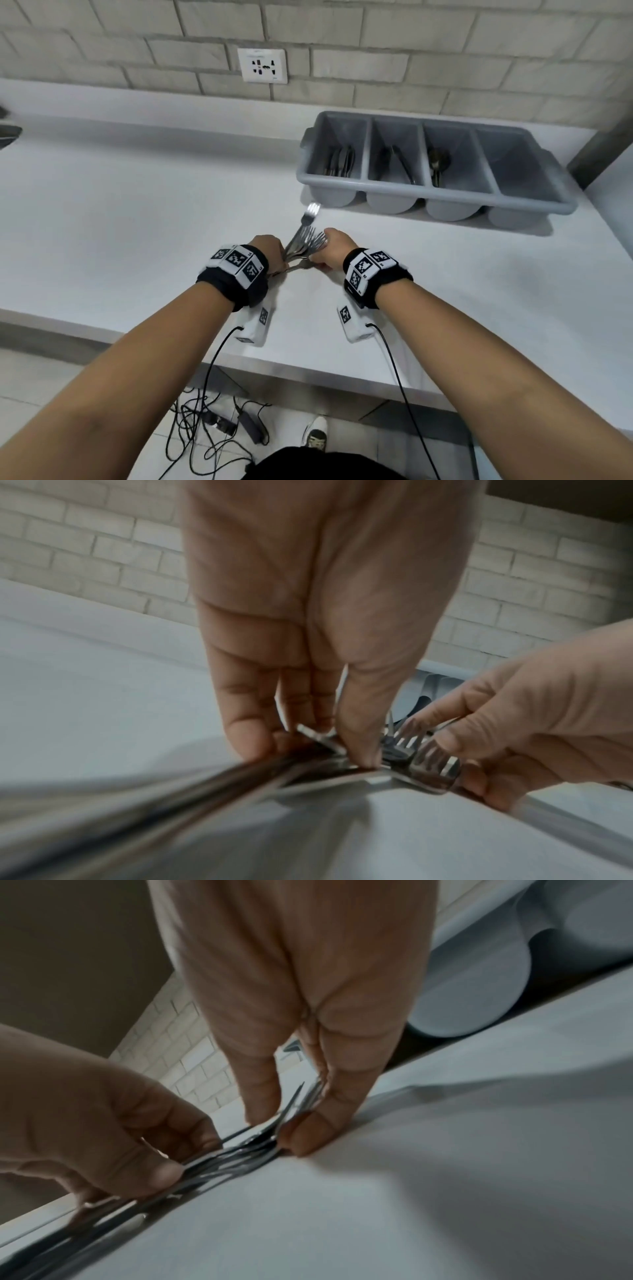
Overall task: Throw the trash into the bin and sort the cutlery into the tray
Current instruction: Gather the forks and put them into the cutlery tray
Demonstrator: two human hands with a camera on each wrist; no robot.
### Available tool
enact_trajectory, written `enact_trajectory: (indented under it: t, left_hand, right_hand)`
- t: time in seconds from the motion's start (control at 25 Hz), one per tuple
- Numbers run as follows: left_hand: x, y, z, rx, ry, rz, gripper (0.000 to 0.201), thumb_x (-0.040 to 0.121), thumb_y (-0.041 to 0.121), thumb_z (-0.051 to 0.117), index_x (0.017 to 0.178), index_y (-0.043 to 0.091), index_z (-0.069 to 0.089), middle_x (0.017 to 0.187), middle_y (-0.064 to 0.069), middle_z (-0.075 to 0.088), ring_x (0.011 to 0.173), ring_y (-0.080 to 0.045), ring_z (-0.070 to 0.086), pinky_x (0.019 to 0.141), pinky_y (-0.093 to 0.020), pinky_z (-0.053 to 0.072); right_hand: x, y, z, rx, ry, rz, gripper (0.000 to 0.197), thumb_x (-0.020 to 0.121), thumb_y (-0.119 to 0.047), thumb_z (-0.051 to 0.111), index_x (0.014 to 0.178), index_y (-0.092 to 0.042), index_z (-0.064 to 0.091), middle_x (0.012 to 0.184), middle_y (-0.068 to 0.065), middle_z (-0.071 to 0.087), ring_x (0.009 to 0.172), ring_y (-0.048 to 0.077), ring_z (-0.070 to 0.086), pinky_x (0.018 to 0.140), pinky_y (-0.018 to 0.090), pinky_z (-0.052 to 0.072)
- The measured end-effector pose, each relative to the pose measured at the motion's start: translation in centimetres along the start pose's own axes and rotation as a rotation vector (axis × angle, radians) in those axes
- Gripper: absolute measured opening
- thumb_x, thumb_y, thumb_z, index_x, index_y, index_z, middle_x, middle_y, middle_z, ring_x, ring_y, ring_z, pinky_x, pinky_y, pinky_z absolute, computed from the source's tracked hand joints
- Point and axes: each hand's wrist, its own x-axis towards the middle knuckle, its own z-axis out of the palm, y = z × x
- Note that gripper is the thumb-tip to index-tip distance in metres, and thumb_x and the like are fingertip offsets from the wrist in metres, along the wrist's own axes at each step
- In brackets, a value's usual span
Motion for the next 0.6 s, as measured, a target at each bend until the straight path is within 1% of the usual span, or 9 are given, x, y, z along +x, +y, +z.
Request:
enact_trajectory:
  t: [0.04, 0.12, 0.2, 0.24, 0.32, 0.44, 0.48, 0.52, 0.6]
  left_hand:
    - [-0.1, 0.0, 0.2, -0.017, 0.000, 0.016, 0.032, 0.085, 0.018, 0.058, 0.113, 0.008, 0.067, 0.116, -0.013, 0.069, 0.110, -0.030, 0.062, 0.092, -0.032, 0.048]
    - [-0.3, 0.1, 0.7, -0.063, 0.015, 0.040, 0.032, 0.083, 0.019, 0.061, 0.113, 0.009, 0.065, 0.118, -0.011, 0.067, 0.112, -0.028, 0.060, 0.091, -0.030, 0.046]
    - [-0.6, 0.1, 1.3, -0.146, 0.050, 0.043, 0.025, 0.081, 0.018, 0.064, 0.106, 0.012, 0.064, 0.117, -0.009, 0.066, 0.108, -0.027, 0.059, 0.085, -0.027, 0.045]
    - [-0.6, 0.2, 1.5, -0.188, 0.069, 0.036, 0.018, 0.080, 0.017, 0.064, 0.098, 0.015, 0.064, 0.114, -0.009, 0.067, 0.104, -0.027, 0.059, 0.081, -0.026, 0.044]
    - [-0.7, 0.5, 1.6, -0.248, 0.097, 0.029, 0.010, 0.079, 0.016, 0.065, 0.085, 0.020, 0.058, 0.101, -0.009, 0.065, 0.097, -0.026, 0.058, 0.073, -0.023, 0.039]
    - [-0.8, 1.0, 1.8, -0.331, 0.079, 0.035, 0.011, 0.078, 0.017, 0.068, 0.080, 0.020, 0.057, 0.087, -0.003, 0.057, 0.085, -0.020, 0.053, 0.065, -0.022, 0.039]
    - [-0.8, 1.2, 2.1, -0.363, 0.079, 0.039, 0.009, 0.080, 0.019, 0.067, 0.081, 0.020, 0.058, 0.087, -0.003, 0.058, 0.085, -0.019, 0.053, 0.068, -0.023, 0.040]
    - [-0.8, 1.3, 2.3, -0.387, 0.090, 0.042, 0.005, 0.083, 0.019, 0.063, 0.082, 0.019, 0.058, 0.089, -0.005, 0.059, 0.089, -0.021, 0.055, 0.073, -0.024, 0.042]
    - [-0.7, 1.6, 2.5, -0.389, 0.091, 0.052, 0.005, 0.089, 0.014, 0.052, 0.087, 0.016, 0.056, 0.100, -0.010, 0.064, 0.096, -0.024, 0.056, 0.080, -0.022, 0.043]
  right_hand:
    - [0.0, 0.2, 0.0, 0.011, 0.019, 0.001, 0.021, 0.075, 0.003, 0.064, 0.090, -0.010, 0.057, 0.089, 0.021, 0.067, 0.077, 0.035, 0.066, 0.073, 0.043, 0.059]
    - [-0.2, 0.5, -0.2, 0.111, 0.073, 0.052, 0.025, 0.083, 0.009, 0.052, 0.082, -0.016, 0.055, 0.067, 0.014, 0.058, 0.049, 0.025, 0.054, 0.045, 0.029, 0.049]
    - [-0.2, 0.9, -0.4, 0.175, 0.106, 0.101, 0.027, 0.087, 0.008, 0.046, 0.086, -0.018, 0.050, 0.062, 0.010, 0.051, 0.039, 0.020, 0.047, 0.033, 0.019, 0.038]
    - [-0.1, 1.2, -0.6, 0.190, 0.118, 0.113, 0.023, 0.089, 0.006, 0.043, 0.081, -0.015, 0.049, 0.061, 0.011, 0.050, 0.035, 0.020, 0.046, 0.030, 0.016, 0.037]
    - [-0.2, 1.5, -0.9, 0.209, 0.118, 0.131, 0.028, 0.086, 0.004, 0.042, 0.064, -0.011, 0.048, 0.058, 0.012, 0.050, 0.033, 0.020, 0.046, 0.032, 0.017, 0.037]
    - [-0.6, 1.7, -1.4, 0.130, 0.155, 0.110, 0.034, 0.084, -0.006, 0.058, 0.053, -0.013, 0.047, 0.048, 0.009, 0.055, 0.033, 0.017, 0.053, 0.039, 0.019, 0.040]
    - [-0.6, 1.7, -1.7, 0.067, 0.170, 0.097, 0.037, 0.084, -0.008, 0.059, 0.051, -0.014, 0.044, 0.049, 0.009, 0.057, 0.041, 0.017, 0.056, 0.046, 0.021, 0.043]
    - [-0.7, 1.7, -1.9, 0.019, 0.182, 0.088, 0.037, 0.085, -0.008, 0.056, 0.052, -0.015, 0.042, 0.060, 0.012, 0.057, 0.057, 0.020, 0.058, 0.056, 0.025, 0.043]
    - [-0.9, 1.7, -2.5, 0.051, 0.206, 0.086, 0.024, 0.086, -0.006, 0.051, 0.062, -0.005, 0.054, 0.080, 0.016, 0.054, 0.077, 0.024, 0.052, 0.067, 0.032, 0.040]
